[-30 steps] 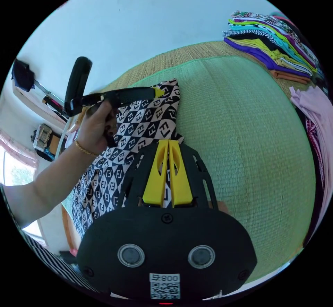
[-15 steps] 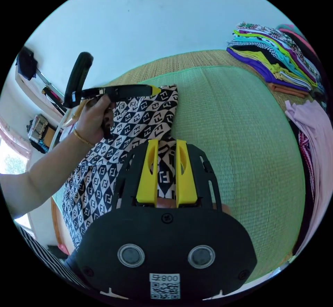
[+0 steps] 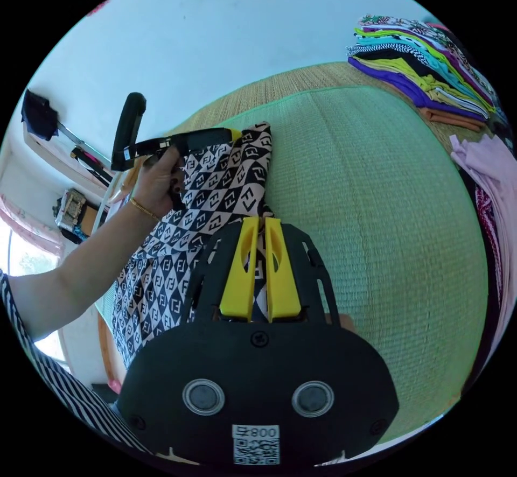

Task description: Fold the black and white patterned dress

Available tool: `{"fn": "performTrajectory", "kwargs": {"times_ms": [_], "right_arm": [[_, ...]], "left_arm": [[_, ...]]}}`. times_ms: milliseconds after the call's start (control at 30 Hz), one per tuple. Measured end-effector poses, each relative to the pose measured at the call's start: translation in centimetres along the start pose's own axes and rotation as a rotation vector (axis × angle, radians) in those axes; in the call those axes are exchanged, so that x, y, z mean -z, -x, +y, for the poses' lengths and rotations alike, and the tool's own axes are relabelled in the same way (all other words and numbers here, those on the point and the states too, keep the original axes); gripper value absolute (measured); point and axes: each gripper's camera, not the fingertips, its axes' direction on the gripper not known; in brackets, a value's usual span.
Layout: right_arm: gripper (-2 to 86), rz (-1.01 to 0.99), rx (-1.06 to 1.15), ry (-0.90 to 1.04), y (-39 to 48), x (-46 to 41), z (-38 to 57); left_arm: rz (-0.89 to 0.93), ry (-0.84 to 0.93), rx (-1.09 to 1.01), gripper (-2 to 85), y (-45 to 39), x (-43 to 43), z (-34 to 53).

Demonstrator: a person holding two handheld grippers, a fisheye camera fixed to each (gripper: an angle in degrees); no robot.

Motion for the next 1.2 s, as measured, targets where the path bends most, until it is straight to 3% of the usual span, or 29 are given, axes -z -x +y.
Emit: {"fn": "performTrajectory", "kwargs": {"times_ms": [133,267,467,567,700,900,967,1100,1200], "right_arm": [[2.5,0.005,0.026,-0.036,0.0,0.6,0.4],[2.7,0.070,0.060,-0.033,0.5,0.2,0.8],[3.4,0.059,0.055,-0.058,-0.5,0.3,1.4],[4.4,0.080,0.042,0.011,-1.5,-1.2,1.4],[5.8,-0.016,-0.042,0.013,-4.5,-1.6,1.8],[4.1,-0.284,-0.222,-0.092,-10.4,-1.3,3.6],[2.3,-0.311,-0.256,-0.120,-11.6,-1.3,4.1],[2.7,-0.303,-0.286,-0.125,-12.5,-2.3,4.8],[2.8,-0.221,-0.287,-0.135,-11.4,-2.0,5.0]], "left_arm": [[0.092,-0.020,-0.074,1.6,-2.2,4.2,3.1],[0.101,0.186,-0.154,0.5,-4.1,3.8,6.1],[0.119,0.062,-0.129,0.2,-4.2,11.2,8.4],[0.116,0.190,-0.132,0.3,-4.0,11.4,10.1],[0.122,0.071,-0.052,0.3,-2.6,17.9,12.0],[0.202,-0.084,0.234,1.1,2.9,30.9,22.3],[0.192,-0.151,0.431,2.3,5.7,37.2,29.4],[0.080,-0.263,0.780,4.7,8.6,47.6,41.9],[-0.043,-0.450,1.105,6.8,9.1,56.0,52.8]]}}
